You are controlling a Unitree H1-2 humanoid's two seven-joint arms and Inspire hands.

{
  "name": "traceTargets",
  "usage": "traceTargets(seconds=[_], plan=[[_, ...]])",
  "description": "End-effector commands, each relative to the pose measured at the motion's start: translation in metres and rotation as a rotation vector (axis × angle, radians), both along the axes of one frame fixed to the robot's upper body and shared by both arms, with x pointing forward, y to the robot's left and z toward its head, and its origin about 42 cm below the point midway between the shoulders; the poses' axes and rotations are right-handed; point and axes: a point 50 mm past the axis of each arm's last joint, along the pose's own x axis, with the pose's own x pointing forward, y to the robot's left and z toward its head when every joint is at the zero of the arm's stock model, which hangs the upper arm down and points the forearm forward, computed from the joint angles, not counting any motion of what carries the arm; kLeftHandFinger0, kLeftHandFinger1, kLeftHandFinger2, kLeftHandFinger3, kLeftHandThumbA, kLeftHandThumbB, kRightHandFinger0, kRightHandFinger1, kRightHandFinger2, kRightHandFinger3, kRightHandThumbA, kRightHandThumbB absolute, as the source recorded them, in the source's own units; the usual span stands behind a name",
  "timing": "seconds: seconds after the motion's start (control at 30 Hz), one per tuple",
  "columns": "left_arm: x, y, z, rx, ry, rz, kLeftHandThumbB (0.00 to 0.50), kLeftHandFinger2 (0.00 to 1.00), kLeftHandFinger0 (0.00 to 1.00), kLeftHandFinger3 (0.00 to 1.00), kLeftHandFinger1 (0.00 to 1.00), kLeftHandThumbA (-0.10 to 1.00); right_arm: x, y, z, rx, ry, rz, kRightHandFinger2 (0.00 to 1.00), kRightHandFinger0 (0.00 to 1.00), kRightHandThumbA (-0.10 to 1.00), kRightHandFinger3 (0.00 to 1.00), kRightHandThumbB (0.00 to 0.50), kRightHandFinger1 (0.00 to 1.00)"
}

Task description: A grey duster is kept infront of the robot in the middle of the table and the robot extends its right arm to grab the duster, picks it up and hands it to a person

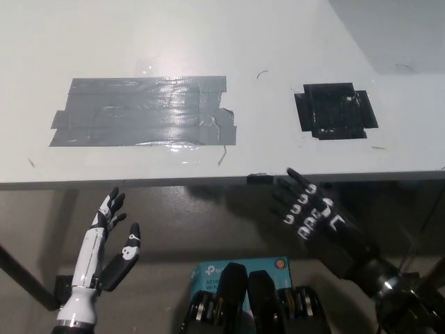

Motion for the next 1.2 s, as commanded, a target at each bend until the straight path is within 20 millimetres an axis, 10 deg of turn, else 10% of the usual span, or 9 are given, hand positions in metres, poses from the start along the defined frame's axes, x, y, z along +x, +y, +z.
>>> traceTargets(seconds=[0.0,0.3,0.43,1.17], plan=[[-0.005,0.002,0.002,0.030,-0.038,-0.020,0.142,1.00,0.94,1.00,1.00,0.54,-0.009,-0.035,-0.007,-0.243,-0.212,-0.242,1.00,1.00,1.00,1.00,0.432,1.00],[-0.022,0.000,-0.009,0.049,-0.006,-0.014,0.242,1.00,1.00,1.00,1.00,1.00,-0.023,-0.033,-0.019,-0.474,-0.297,-0.365,1.00,1.00,1.00,1.00,0.360,1.00],[-0.026,0.001,-0.013,0.048,0.010,-0.021,0.315,1.00,1.00,1.00,1.00,1.00,-0.026,-0.029,-0.021,-0.510,-0.329,-0.375,1.00,1.00,1.00,1.00,0.400,1.00],[-0.030,0.003,-0.016,0.054,0.024,-0.038,0.352,1.00,1.00,1.00,1.00,1.00,-0.024,-0.022,-0.024,-0.581,-0.418,-0.400,1.00,1.00,1.00,1.00,0.405,1.00]])
